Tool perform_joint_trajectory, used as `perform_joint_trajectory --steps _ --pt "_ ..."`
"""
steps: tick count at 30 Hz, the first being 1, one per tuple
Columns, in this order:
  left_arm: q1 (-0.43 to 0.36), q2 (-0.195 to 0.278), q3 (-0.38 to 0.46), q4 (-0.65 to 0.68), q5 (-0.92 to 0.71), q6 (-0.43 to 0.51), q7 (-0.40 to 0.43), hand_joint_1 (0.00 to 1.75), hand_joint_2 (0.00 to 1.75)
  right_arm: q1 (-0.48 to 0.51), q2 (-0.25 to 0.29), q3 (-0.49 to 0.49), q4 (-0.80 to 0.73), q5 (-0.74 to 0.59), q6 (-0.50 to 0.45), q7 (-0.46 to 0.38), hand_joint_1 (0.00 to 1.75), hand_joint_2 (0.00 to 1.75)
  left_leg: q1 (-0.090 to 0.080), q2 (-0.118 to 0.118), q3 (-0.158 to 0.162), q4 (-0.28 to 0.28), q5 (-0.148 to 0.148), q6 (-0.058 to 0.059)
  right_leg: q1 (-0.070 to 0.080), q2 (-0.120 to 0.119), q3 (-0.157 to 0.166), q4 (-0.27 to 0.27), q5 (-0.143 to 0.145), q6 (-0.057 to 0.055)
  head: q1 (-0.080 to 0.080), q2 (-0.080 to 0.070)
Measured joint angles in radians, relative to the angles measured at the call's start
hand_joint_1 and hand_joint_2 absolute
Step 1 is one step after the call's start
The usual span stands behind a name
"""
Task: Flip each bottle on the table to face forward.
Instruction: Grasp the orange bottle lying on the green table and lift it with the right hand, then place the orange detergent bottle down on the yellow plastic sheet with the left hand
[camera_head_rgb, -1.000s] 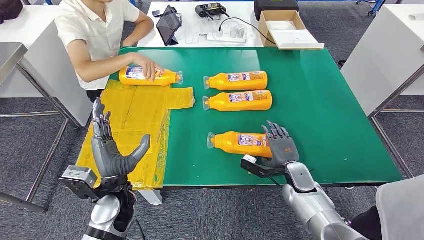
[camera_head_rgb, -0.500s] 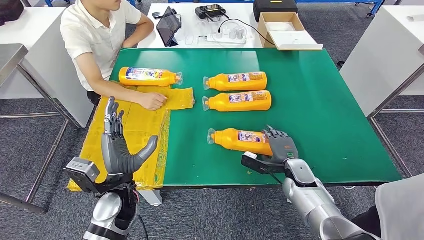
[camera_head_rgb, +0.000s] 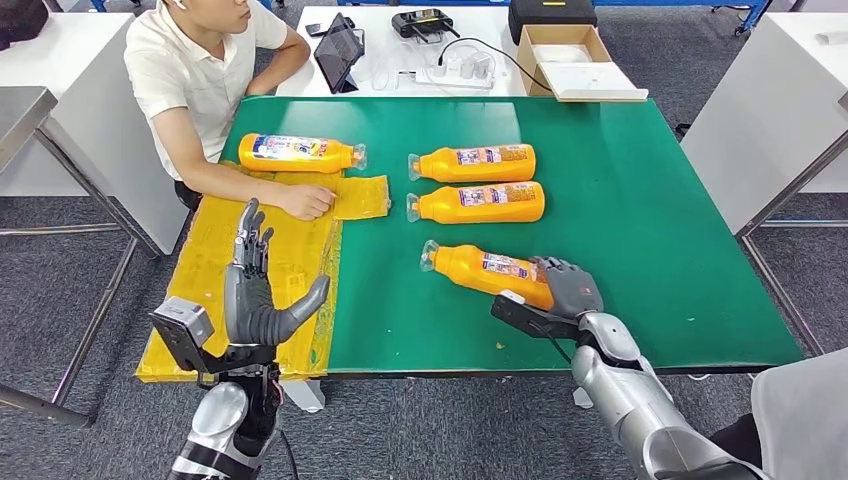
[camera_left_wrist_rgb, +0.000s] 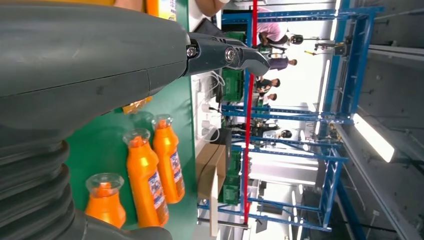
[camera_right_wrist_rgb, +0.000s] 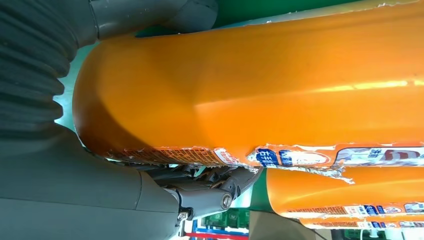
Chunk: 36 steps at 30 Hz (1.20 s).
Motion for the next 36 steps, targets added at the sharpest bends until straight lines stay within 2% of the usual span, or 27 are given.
perform_joint_trajectory --steps 4,11,15,18,22,27,30,36 --pt "-0.005 0.001 -0.003 0.014 -0.001 -0.001 0.002 0.0 1.75 0.004 -0.002 -0.007 0.001 -0.02 0.003 -0.018 1.75 1.75 0.0 0.0 0.002 0.0 -0.001 0.001 0.0 0.0 0.0 -0.002 0.0 0.0 0.0 0.0" --pt "-0.005 0.001 -0.003 0.023 0.025 0.002 0.0 0.0 1.75 0.027 0.0 -0.037 -0.008 -0.137 0.006 -0.162 1.75 1.75 0.0 0.001 0.002 0.0 -0.001 0.002 0.0 0.0 0.006 -0.002 0.0 0.001 0.0 0.0" --pt "0.011 -0.007 0.0 0.024 0.084 0.068 -0.004 0.0 1.75 0.086 0.013 -0.067 -0.076 -0.275 0.007 -0.298 1.75 1.75 0.001 0.001 0.0 0.0 -0.001 0.002 0.001 0.0 0.005 -0.002 0.0 0.001 0.0 0.0" --pt "0.038 -0.02 -0.001 0.024 0.125 0.122 -0.004 0.0 1.75 0.162 0.033 -0.076 -0.19 -0.365 -0.001 -0.352 1.75 1.75 0.001 0.001 -0.003 0.0 -0.001 0.001 0.001 0.0 0.002 -0.002 0.0 0.001 0.0 0.0" --pt "0.081 -0.026 -0.018 0.027 0.172 0.129 0.008 0.0 1.75 0.275 0.056 -0.075 -0.372 -0.45 -0.014 -0.38 1.75 1.75 0.002 -0.001 -0.01 0.0 -0.001 0.001 0.001 0.0 -0.004 -0.002 0.0 0.001 0.0 0.0" --pt "0.112 -0.027 -0.055 0.046 0.254 0.048 0.045 0.0 1.75 0.35 0.072 -0.066 -0.54 -0.514 -0.02 -0.401 1.75 1.75 0.001 -0.001 -0.014 0.0 -0.001 0.001 0.001 0.0 -0.008 -0.001 0.0 0.001 0.0 0.0" --pt "0.124 -0.027 -0.082 0.049 0.274 0.003 0.045 0.0 1.75 0.36 0.074 -0.061 -0.579 -0.538 -0.019 -0.404 1.75 1.75 0.001 -0.001 -0.015 0.0 -0.001 0.002 0.0 0.0 -0.009 -0.001 0.0 0.001 0.0 0.0" --pt "0.143 -0.024 -0.127 0.032 0.27 -0.022 0.048 0.0 1.75 0.363 0.082 -0.046 -0.587 -0.557 -0.01 -0.434 1.75 1.75 0.0 -0.001 -0.017 0.0 -0.001 0.002 0.0 0.0 -0.011 -0.002 0.0 0.001 0.0 0.0"
